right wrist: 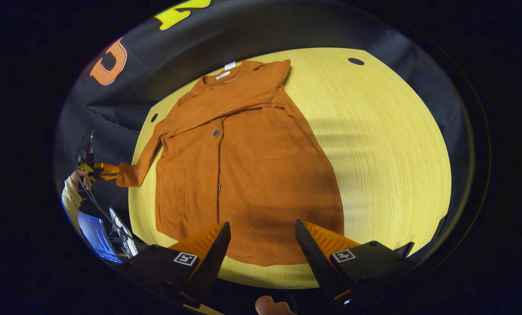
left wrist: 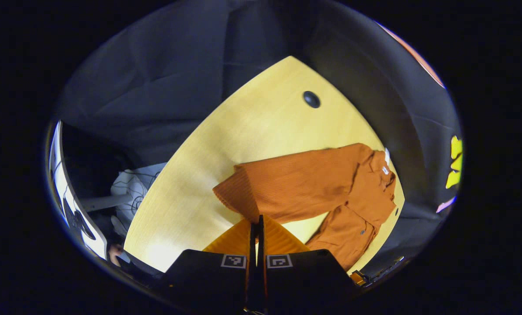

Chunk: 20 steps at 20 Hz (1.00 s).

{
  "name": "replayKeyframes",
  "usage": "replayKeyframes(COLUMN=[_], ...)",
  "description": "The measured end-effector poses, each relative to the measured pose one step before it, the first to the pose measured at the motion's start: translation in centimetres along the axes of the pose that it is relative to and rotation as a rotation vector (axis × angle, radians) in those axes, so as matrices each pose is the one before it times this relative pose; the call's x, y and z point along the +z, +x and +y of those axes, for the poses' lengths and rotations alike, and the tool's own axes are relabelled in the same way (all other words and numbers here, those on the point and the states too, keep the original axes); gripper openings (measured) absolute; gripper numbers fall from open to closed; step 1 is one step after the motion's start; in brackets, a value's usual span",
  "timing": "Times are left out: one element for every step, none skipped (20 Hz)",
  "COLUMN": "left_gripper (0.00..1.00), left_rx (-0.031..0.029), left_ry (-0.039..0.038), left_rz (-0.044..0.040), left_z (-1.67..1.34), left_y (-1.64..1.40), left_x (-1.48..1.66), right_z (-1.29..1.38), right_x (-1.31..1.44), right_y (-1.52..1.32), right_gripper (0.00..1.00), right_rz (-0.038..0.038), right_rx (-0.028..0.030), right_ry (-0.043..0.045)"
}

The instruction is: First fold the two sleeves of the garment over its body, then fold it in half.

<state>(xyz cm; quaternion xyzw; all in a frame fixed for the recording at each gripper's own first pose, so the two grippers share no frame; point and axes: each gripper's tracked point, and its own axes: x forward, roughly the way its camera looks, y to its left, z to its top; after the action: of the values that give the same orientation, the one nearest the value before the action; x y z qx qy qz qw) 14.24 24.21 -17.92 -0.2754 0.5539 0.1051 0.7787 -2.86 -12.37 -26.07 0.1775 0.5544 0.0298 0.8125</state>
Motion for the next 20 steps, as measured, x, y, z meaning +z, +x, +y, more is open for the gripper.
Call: replayKeyframes(left_gripper=[0.03,0.03,0.03,0.03,0.03,0.03,0.03,0.0,0.03,0.03,0.03,0.03,0.03,0.03,0.03,0.03,0.03,0.03,0.03,0.03], left_rx=[-0.00403,-0.00898,-0.00333,-0.01614,-0.01083,-0.008,-0.01008,-0.01197,-0.01128,-0.00548,0.00066,-0.00514,-0.00461,-0.0041,0.00074,-0.00493,-0.00844,-0.00869,-0.00617,-0.00292], left_ry=[0.01274,0.01623,0.02269,0.03279,0.03528,0.03262,0.02984,0.02117,0.021,0.02244,0.02531,0.02293,0.01149,0.02637,0.02811,0.02879,0.02305,0.02306,0.02989,0.02915], left_rz=[-0.01202,-0.01121,-0.00182,-0.00184,-0.00268,-0.00296,-0.00106,-0.00059,-0.00034,-0.00058,0.00417,0.00811,0.00474,0.0134,0.0135,0.01121,0.01693,0.02293,0.01428,0.00668], left_z=[-1.862,-2.098,-2.135,-2.327,-2.39,-2.048,-2.339,-2.31,-2.401,-2.133,-1.77,-1.693,-2.219,-2.285,-1.657,-2.042,-2.128,-2.068,-2.237,-1.751], left_y=[-0.649,-0.345,-0.258,-0.395,-0.29,-0.052,0.143,0.279,0.352,0.351,0.646,0.817,0.967,1.008,0.859,1.143,1.186,1.125,1.179,1.01], left_x=[0.513,0.398,0.206,-0.039,0.058,0.258,0.231,0.254,0.222,-0.047,0.129,0.076,0.139,-0.179,-0.299,-0.222,-0.356,-0.388,-0.155,0.14], right_z=[-0.223,-0.165,-0.074,-0.325,-0.435,-0.511,-0.422,-0.338,-0.307,-0.434,-0.371,-0.464,-0.869,-1.147,-0.92,-0.806,-0.814,-0.82,-0.749,-0.675], right_x=[-0.154,0.031,0.134,0.148,0.111,0.121,0.103,0.231,0.349,0.441,0.364,0.293,0.324,0.171,0.167,-0.068,-0.048,-0.002,-0.051,-0.15], right_y=[-0.052,-0.107,-0.105,-0.123,-0.011,0.015,0.039,0.019,-0.119,-0.176,-0.144,-0.16,0.048,-0.045,-0.013,-0.087,0.018,0.099,0.067,-0.09], right_gripper=[0.94,0.94,0.94,0.94,0.94,0.94,0.94,0.94,0.94,0.94,0.94,0.94,0.94,0.94,0.94,0.94,0.94,0.94,0.94,0.94], right_rz=[0.00296,0.00119,-0.00247,-0.00482,-0.00449,0.00135,0.00546,0.00176,-0.00391,-0.00823,-0.00673,-0.00681,-0.00636,-0.00561,-0.00135,0.00182,0.00286,0.0022,0.00061,0.00164], right_rx=[0.00575,0.00927,0.01289,0.00827,0.0049,0.00264,0.00261,0.00641,0.0062,0.00423,0.01027,0.00783,-0.00993,-0.01539,-0.00732,-0.00176,-0.0051,-0.00467,-0.00222,-0.00209], right_ry=[0.00166,0.00147,0.00068,0.00083,0.00517,0.00974,0.01422,0.01542,0.01063,0.00679,0.00085,-0.00179,-0.00142,0.00299,0.008,0.01485,0.02028,0.02235,0.02476,0.01817])
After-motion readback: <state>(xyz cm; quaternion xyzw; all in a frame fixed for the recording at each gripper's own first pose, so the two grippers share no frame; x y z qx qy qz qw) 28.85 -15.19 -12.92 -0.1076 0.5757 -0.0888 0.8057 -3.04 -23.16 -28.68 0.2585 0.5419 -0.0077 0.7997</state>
